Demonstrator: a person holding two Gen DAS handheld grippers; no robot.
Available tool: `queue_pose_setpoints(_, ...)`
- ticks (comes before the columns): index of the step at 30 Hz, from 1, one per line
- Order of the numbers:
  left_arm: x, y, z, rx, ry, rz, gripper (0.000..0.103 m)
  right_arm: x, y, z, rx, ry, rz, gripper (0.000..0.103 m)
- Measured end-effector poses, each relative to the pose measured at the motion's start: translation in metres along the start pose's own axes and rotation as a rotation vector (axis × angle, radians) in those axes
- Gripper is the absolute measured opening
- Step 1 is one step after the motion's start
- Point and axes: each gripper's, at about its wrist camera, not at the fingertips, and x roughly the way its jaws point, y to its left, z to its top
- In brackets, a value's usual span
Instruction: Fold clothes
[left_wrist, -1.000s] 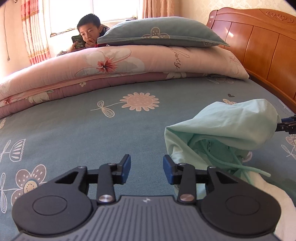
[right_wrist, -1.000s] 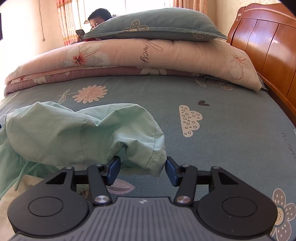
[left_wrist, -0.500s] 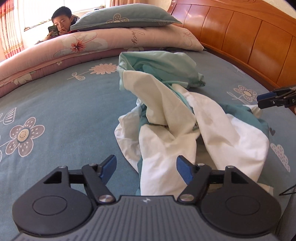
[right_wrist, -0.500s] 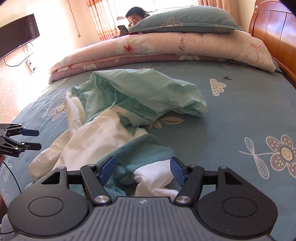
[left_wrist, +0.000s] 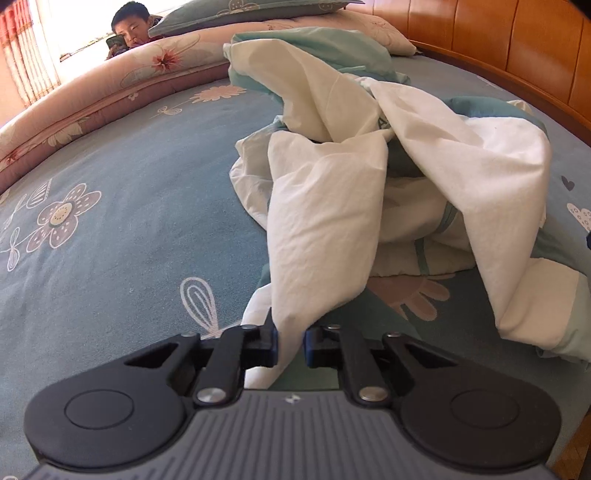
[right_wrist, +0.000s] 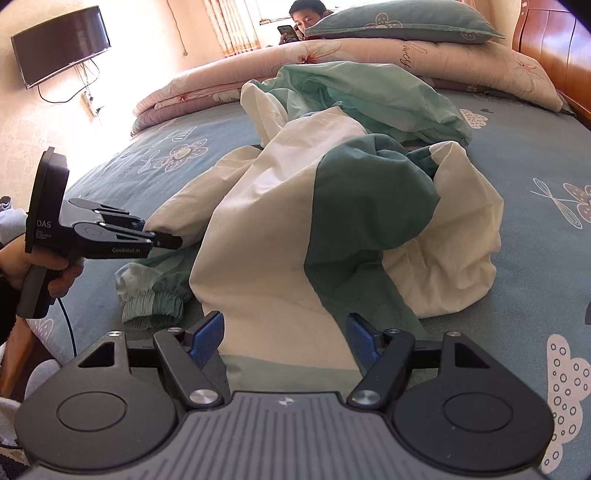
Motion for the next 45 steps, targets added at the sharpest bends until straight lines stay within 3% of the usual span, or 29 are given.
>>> queue_pose_setpoints(4,-0.024,0.018,0.007,-0.047,-0.085,0.067,0.001,-0.002,0.0,-0.003,-0.003,0.01,-0.032,0.076)
queue_pose_setpoints(10,-0.055,0.062,0.021,-0.101,-0.128,0.199,0.001,0.003,-0.003,0.0,0.01,0.003,-0.036,0.076)
queue_pose_setpoints(12,-0.058,0.08,0.024,-0.131,-0.137,0.223,0.001,0.007,0.001,0.0,-0.004,0.005,-0.038,0.076)
queue_pose_setpoints(14,-0.056,0.089,0.022,-0.137,-0.133,0.193,0.001,0.014,0.009,0.002,-0.033,0.006,-0.037,0.076)
queue_pose_setpoints(17,-0.053,0.091,0.015,-0.126,-0.141,0.136,0.008,0.024,0.02,0.005,-0.077,0.007,-0.035,0.076)
queue_pose_setpoints(19,-0.047,0.084,0.012,-0.092,-0.134,0.09,0.019,0.03,0.027,0.007,-0.106,0.008,-0.033,0.077)
queue_pose_setpoints(21,-0.039,0.076,0.011,-0.052,-0.139,0.082,0.043,0.037,0.035,0.01,-0.13,0.009,-0.032,0.078)
queue_pose_setpoints(22,-0.035,0.072,0.011,-0.029,-0.144,0.085,0.049,0.041,0.038,0.013,-0.129,0.01,-0.034,0.078)
queue_pose_setpoints(25,-0.023,0.064,0.015,0.042,-0.15,0.079,0.054,0.055,0.049,0.02,-0.12,0.006,-0.049,0.079)
queue_pose_setpoints(27,-0.015,0.062,0.018,0.085,-0.146,0.064,0.068,0.065,0.059,0.02,-0.135,0.006,-0.068,0.08)
queue_pose_setpoints(28,-0.009,0.061,0.019,0.098,-0.137,0.056,0.07,0.071,0.065,0.018,-0.151,0.008,-0.087,0.081)
queue_pose_setpoints(29,-0.003,0.061,0.02,0.11,-0.128,0.048,0.07,0.078,0.072,0.016,-0.177,0.012,-0.124,0.081)
queue_pose_setpoints(31,0.01,0.063,0.023,0.09,-0.086,0.056,0.06,0.091,0.08,0.011,-0.236,0.017,-0.2,0.08)
queue_pose_setpoints(32,0.013,0.064,0.024,0.075,-0.067,0.063,0.036,0.096,0.083,0.008,-0.262,0.02,-0.227,0.075)
queue_pose_setpoints(33,0.017,0.065,0.024,0.06,-0.048,0.07,0.02,0.098,0.083,0.007,-0.282,0.03,-0.23,0.055)
queue_pose_setpoints(36,0.015,0.062,0.02,0.066,-0.053,0.087,0.013,0.094,0.076,0.008,-0.288,0.045,-0.222,0.012)
queue_pose_setpoints(40,-0.001,0.06,0.021,0.079,-0.105,0.15,0.011,0.061,0.058,0.018,-0.307,-0.023,-0.26,0.009)
queue_pose_setpoints(45,-0.011,0.065,0.03,0.085,-0.097,0.255,0.01,0.026,0.021,0.034,-0.442,-0.078,-0.518,0.007)
